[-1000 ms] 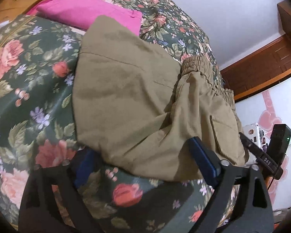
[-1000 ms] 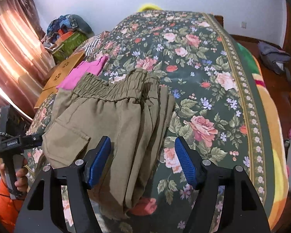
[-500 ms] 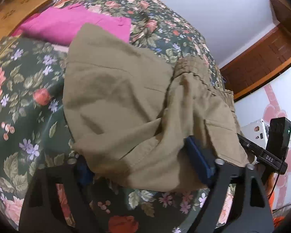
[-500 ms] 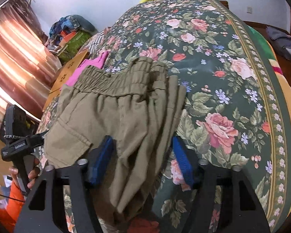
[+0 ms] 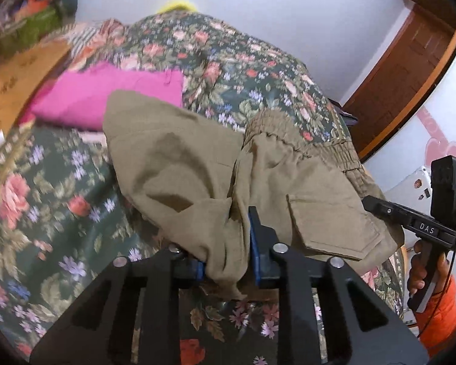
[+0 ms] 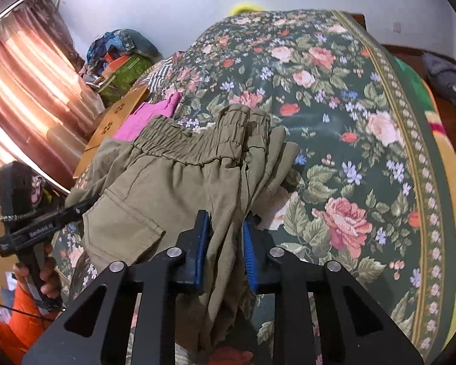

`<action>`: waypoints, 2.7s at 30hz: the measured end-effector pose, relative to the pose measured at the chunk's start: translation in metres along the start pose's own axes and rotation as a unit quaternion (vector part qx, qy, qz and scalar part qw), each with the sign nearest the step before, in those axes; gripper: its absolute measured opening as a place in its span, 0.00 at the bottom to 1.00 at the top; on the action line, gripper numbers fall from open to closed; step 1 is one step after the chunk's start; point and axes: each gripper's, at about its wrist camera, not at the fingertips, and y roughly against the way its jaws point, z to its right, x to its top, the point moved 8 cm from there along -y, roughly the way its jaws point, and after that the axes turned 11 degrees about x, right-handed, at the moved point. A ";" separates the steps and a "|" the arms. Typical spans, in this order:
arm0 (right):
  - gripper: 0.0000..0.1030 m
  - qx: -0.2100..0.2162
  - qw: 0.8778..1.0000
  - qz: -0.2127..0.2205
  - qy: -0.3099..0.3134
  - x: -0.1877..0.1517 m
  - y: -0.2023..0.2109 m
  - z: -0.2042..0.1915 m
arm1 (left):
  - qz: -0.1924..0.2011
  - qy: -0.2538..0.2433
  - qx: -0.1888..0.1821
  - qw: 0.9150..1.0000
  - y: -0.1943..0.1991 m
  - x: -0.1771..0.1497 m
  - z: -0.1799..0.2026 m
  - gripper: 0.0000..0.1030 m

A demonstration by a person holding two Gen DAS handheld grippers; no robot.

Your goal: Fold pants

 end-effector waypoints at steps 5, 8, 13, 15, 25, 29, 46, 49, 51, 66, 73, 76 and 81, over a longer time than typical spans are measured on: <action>0.12 -0.001 1.000 0.007 0.017 0.005 0.006 -0.011 | 0.028 -0.012 0.005 1.000 0.019 0.014 0.004 0.18; 0.11 0.000 1.000 0.009 0.023 0.007 0.009 -0.016 | 0.038 -0.012 0.001 0.999 0.030 0.021 0.005 0.18; 0.10 0.003 0.999 0.022 0.034 0.013 0.017 -0.027 | 0.061 -0.021 0.003 0.998 0.048 0.033 0.007 0.17; 0.10 0.003 0.999 0.027 0.042 0.017 0.020 -0.033 | 0.070 -0.026 0.006 0.997 0.055 0.038 0.007 0.17; 0.09 0.010 0.995 0.052 0.080 0.043 0.022 -0.060 | 0.115 -0.031 0.018 0.993 0.080 0.070 -0.002 0.17; 0.09 0.017 0.994 0.061 0.093 0.059 0.016 -0.071 | 0.134 -0.031 0.026 0.990 0.087 0.089 -0.011 0.17; 0.09 0.037 0.986 0.102 0.128 0.140 -0.035 -0.111 | 0.169 -0.010 0.041 0.985 0.066 0.170 -0.078 0.17; 0.09 0.037 0.985 0.101 0.138 0.155 -0.050 -0.117 | 0.172 -0.008 0.047 0.984 0.055 0.181 -0.092 0.17; 0.09 0.037 0.983 0.103 0.144 0.165 -0.061 -0.120 | 0.173 -0.005 0.049 0.984 0.047 0.190 -0.103 0.17; 0.09 0.032 0.982 0.062 0.173 0.200 -0.175 -0.115 | 0.141 0.010 0.097 0.985 -0.052 0.214 -0.189 0.17; 0.09 0.014 0.986 -0.012 0.163 0.173 -0.221 -0.086 | 0.054 0.013 0.123 0.991 -0.104 0.169 -0.217 0.20; 0.09 0.018 0.987 -0.044 0.154 0.160 -0.226 -0.080 | 0.024 0.030 0.117 0.992 -0.112 0.151 -0.224 0.23; 0.12 0.004 0.984 -0.083 0.158 0.147 -0.235 -0.072 | 0.003 0.072 0.104 0.992 -0.114 0.134 -0.236 0.32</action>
